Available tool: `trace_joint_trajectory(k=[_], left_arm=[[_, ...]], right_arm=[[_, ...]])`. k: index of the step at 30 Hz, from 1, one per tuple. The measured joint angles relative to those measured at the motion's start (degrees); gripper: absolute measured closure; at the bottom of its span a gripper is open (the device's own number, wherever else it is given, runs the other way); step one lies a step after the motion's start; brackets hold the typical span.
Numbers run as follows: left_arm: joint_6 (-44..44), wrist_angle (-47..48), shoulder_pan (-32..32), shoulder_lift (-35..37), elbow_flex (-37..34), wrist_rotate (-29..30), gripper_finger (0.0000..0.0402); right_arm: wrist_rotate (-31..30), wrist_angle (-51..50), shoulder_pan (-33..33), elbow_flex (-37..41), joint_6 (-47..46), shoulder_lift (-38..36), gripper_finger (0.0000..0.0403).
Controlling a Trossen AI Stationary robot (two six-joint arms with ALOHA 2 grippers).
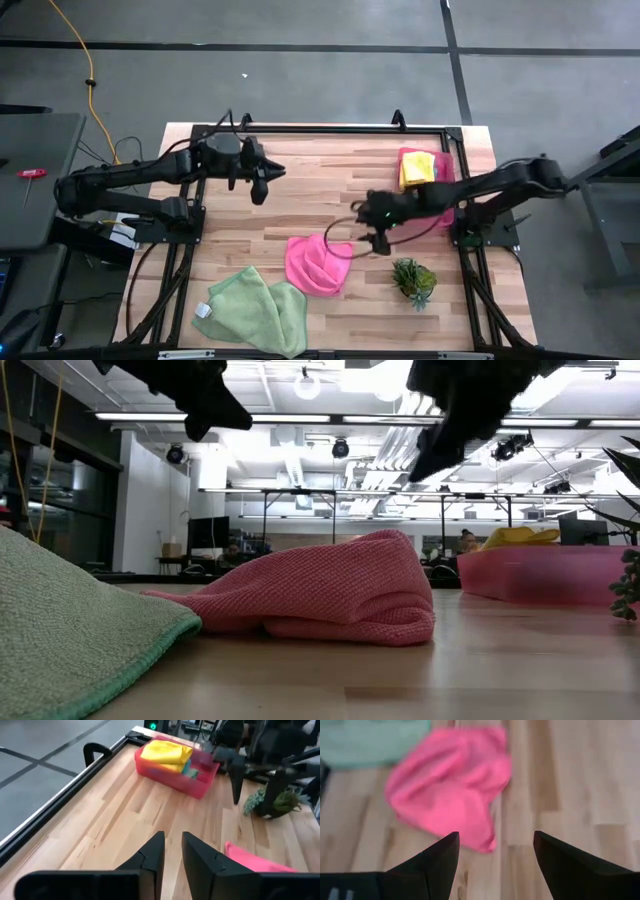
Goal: Fold microfiber towels
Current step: Fold the pink microfiber cloth
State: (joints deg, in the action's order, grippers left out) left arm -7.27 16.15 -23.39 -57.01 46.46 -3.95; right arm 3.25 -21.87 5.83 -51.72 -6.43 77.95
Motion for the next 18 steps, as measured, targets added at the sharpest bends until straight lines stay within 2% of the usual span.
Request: trace_joint_trajectory(k=[10,18], left_arm=[[-0.01,2.18,3.58,0.00,0.00,3.17,0.0337],[-0.04,2.55,3.68,0.00,0.00,3.37,0.0336]], right_arm=[[-1.10,3.94,3.33,0.00,-2.88,16.20,0.0155],[-4.15,6.82,3.30,0.00,-6.63,21.61,0.0155]])
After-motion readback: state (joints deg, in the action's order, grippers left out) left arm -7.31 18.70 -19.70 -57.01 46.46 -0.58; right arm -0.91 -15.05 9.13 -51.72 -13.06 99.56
